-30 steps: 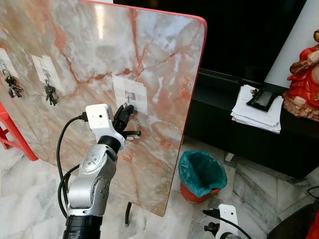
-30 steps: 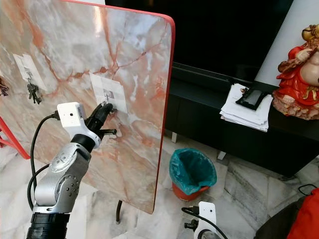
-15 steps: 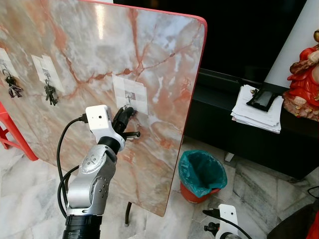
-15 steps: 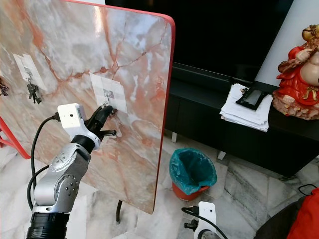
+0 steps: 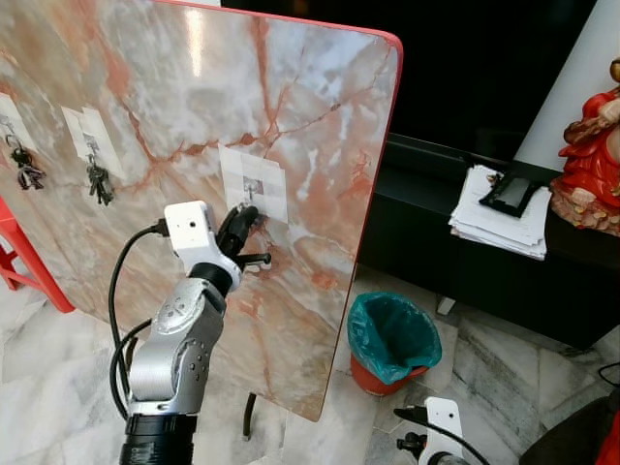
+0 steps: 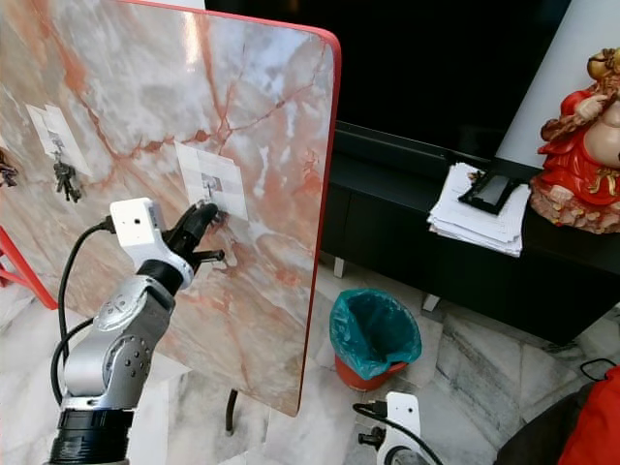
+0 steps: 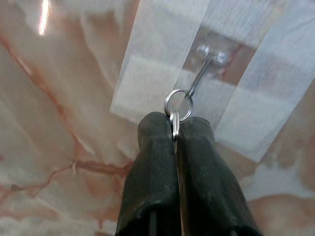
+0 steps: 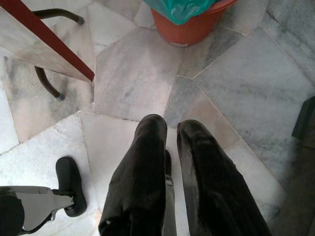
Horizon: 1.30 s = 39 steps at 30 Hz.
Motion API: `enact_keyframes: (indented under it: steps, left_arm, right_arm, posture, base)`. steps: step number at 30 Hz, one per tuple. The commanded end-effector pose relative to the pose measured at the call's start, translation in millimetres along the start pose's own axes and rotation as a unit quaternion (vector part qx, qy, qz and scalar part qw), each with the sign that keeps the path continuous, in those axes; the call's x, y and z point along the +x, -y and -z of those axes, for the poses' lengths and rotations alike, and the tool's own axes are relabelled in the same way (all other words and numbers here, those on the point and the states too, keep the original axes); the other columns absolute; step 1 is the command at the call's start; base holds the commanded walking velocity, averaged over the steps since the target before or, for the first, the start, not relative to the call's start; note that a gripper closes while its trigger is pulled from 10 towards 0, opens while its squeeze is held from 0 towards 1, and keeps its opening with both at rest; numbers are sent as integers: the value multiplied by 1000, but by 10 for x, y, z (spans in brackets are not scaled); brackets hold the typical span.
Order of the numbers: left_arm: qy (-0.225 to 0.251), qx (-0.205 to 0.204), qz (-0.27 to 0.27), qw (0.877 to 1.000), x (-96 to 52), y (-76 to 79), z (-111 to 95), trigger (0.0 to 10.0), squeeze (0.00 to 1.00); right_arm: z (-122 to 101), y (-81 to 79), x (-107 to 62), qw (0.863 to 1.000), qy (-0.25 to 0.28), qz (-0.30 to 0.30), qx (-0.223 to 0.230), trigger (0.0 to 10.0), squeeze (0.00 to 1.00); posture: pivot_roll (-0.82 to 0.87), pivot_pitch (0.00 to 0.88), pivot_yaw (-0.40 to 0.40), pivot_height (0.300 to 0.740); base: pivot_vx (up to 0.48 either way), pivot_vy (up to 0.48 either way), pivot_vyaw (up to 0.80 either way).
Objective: Hang keys on a hook
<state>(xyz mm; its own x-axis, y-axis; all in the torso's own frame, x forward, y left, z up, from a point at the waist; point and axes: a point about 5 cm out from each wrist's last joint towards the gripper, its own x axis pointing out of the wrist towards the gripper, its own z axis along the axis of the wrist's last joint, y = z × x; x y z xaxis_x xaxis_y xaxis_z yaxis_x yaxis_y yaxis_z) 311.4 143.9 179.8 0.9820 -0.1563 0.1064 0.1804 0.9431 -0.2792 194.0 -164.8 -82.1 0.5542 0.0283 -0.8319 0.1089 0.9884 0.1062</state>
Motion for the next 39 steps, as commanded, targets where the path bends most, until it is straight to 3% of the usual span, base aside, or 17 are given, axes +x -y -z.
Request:
enact_keyframes:
  steps: [1,6,7,8,9,11,26,33,36,39]
  left_arm:
    - [-14,5,4,1000,28,34,22,10000,0]
    - [-22,5,6,1000,23,35,49,10000,8]
    - [-23,7,6,1000,22,36,51,10000,271]
    - [-23,7,7,1000,22,37,52,10000,459]
    - [-23,7,7,1000,22,37,52,10000,929]
    - [-24,6,8,1000,22,41,54,10000,1000]
    - [-18,18,18,1000,2,67,28,10000,1000]
    - [-27,37,22,999,-73,52,61,10000,1000]
    - [-39,79,38,995,-137,50,92,10000,1000]
    - [-44,86,37,995,-184,19,107,10000,1000]
  right_arm:
    - [-13,16,0,1000,1,2,0,10000,0]
    - [-12,16,0,1000,1,2,1,10000,0]
    - [-12,17,0,1000,1,2,1,10000,0]
    - [-12,16,0,1000,1,2,0,10000,0]
    - [-12,16,0,1000,1,2,0,10000,0]
    - [-11,18,-1,1000,1,3,0,10000,0]
    - [-7,19,-1,1000,1,3,1,10000,0]
    - [1,20,-2,1000,-1,3,0,10000,0]
    - [6,19,-3,1000,-1,3,0,10000,0]
    - [8,17,-2,1000,-2,3,0,10000,0]
  posture:
    - [-36,0,-86,740]
    - [-37,0,-85,740]
    - [-37,0,-86,740]
    - [-37,0,-85,740]
    - [-37,0,-85,740]
    - [-36,0,-86,740]
    - [-37,0,-86,740]
    - [-34,0,-87,740]
    - [-33,0,-88,740]
    - [-33,0,-88,740]
  base:
    - [0,0,0]
    - [0,0,0]
    - [0,0,0]
    - [0,0,0]
    - [0,0,0]
    - [0,0,0]
    - [0,0,0]
    - [0,0,0]
    - [0,0,0]
    - [0,0,0]
